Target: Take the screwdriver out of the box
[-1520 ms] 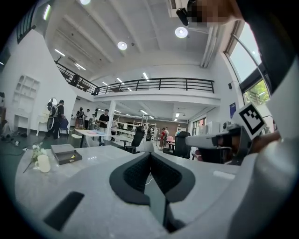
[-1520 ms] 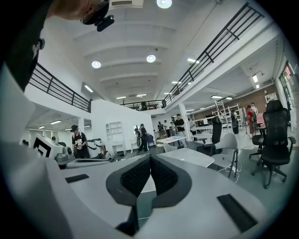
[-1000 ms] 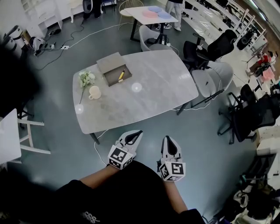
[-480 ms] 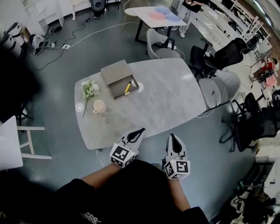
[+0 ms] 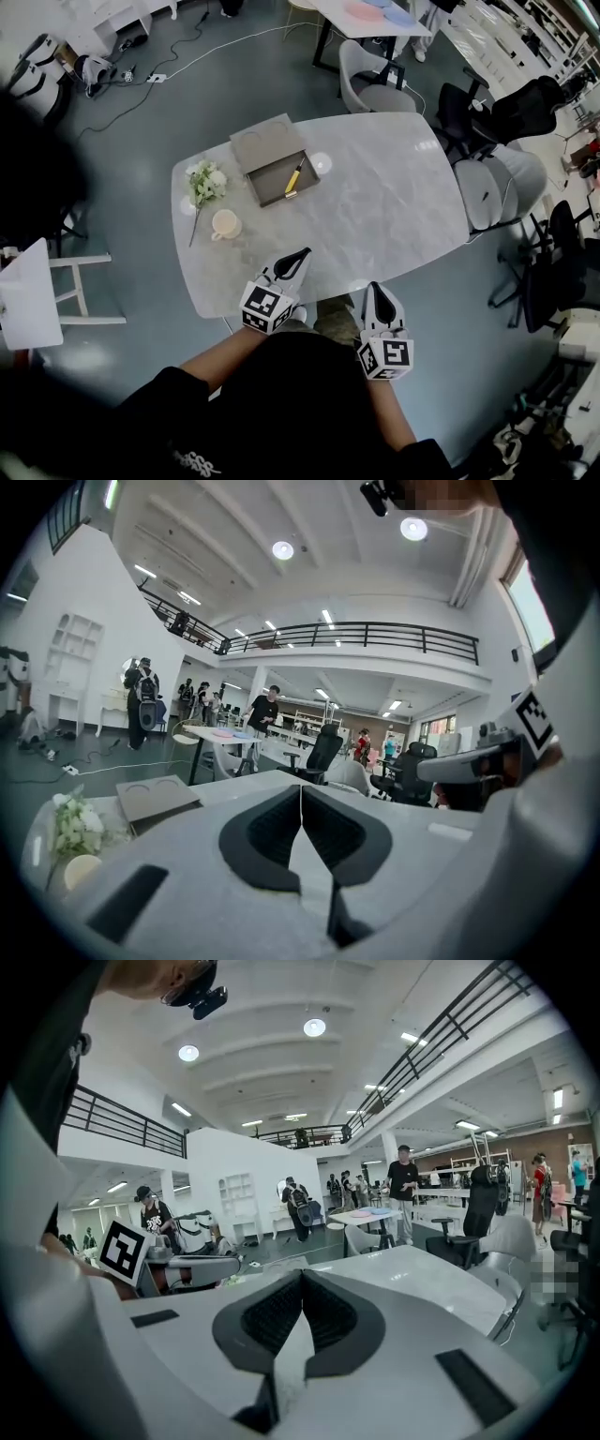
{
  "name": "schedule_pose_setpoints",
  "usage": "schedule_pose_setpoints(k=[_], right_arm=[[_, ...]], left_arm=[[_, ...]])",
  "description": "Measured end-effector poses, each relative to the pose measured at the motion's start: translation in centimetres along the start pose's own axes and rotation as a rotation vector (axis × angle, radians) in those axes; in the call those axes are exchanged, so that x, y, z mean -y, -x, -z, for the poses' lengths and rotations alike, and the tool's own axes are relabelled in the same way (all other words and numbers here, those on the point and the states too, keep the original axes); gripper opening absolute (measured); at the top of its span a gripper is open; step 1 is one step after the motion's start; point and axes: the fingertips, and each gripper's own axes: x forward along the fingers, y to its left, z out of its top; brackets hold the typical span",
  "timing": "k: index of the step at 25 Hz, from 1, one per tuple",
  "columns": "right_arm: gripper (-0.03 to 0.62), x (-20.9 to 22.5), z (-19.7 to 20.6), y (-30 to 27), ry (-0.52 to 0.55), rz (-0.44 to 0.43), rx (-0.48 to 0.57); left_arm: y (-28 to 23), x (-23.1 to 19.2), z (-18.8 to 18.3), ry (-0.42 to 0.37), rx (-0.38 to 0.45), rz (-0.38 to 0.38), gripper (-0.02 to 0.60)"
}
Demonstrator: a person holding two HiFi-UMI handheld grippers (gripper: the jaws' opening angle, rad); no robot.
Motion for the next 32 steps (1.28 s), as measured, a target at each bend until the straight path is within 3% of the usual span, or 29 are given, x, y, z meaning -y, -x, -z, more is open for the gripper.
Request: schedule_pose_setpoints(k=[5, 11, 17, 24, 26, 32], right_arm=[[0.011, 1.6, -1.2, -5.9, -0.011, -0.067, 0.007], [0.011, 4.4, -3.6, -13.6, -0.025, -0.153, -0.005], [0.011, 8.2, -4.8, -19.8, -0.056, -0.149, -0.026], [0.011, 11.5, -3.8, -24.5, -0.073, -0.170, -0.090], [0.011, 12.5, -3.6, -25.5, -0.087, -0.160, -0.101], [0.011, 14.3, -2.5, -26.6, -0.113, -0.150, -0.140]], left_arm=[[-4.0, -4.6, 1.3, 0.015, -0.067, -0.062, 0.017], [-9.6, -11.8, 3.2, 0.061, -0.163, -0.215, 0.018], [-14.4, -19.3, 4.8, 0.062, -0.252, -0.335, 0.018], [-19.9, -25.5, 10.2, 0.092, -0.404, -0.375, 0.029], [-21.3, -27.2, 12.2, 0.110, -0.460, -0.383, 0.091], [-23.3, -29.7, 16.9, 0.148, -0.585, -0.382, 0.132]])
